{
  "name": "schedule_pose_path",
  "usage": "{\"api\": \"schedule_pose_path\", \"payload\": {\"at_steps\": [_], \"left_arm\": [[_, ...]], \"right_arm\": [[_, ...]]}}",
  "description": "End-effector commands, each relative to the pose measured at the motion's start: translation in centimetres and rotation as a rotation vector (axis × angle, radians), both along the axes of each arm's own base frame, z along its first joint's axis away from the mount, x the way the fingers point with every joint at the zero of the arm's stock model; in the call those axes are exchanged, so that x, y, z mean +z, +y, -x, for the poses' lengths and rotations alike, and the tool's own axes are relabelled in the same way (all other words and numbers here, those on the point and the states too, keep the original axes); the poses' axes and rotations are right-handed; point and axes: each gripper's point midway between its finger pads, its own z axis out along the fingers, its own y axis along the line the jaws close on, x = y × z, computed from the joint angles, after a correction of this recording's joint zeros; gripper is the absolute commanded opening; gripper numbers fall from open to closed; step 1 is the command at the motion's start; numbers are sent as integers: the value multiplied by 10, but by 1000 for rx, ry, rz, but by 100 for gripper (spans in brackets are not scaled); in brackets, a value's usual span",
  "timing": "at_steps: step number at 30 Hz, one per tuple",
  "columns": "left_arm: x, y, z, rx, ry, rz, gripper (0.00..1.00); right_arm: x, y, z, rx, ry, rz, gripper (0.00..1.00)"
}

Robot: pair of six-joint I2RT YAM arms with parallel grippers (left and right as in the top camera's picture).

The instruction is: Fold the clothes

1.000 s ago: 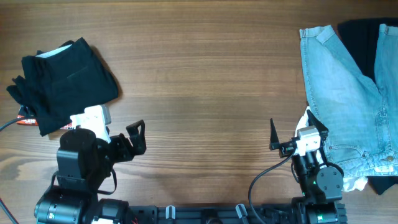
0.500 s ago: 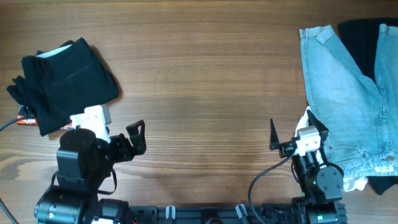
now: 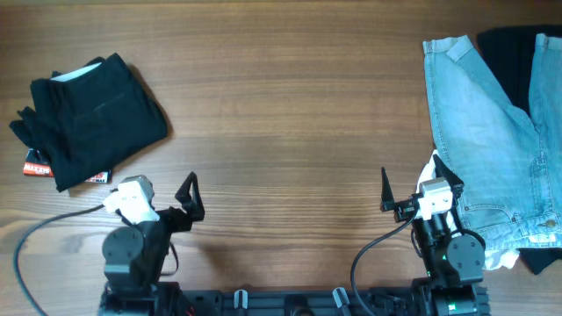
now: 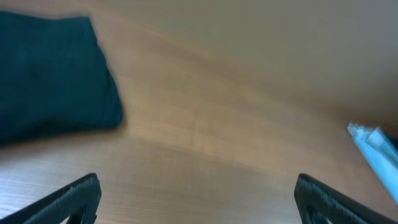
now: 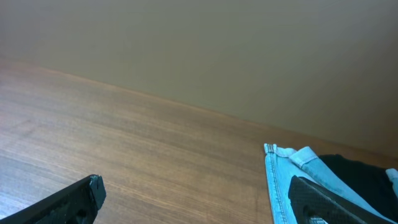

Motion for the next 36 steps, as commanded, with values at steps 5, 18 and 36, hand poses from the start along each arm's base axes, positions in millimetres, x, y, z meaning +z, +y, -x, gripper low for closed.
{"api": "schedule_pose_path", "payload": {"at_steps": [5,18,36], "left_arm": [[-6,-18,-16,-156,-287,-219,100],[-5,-16,-16,-148,-290,-221,100],[-5,-16,-16,-148,-290,-221,100]], "right_arm": [[3,0,0,2,-10,-14,100],[3,0,0,2,-10,-14,100],[3,0,0,2,-10,-13,100]]}}
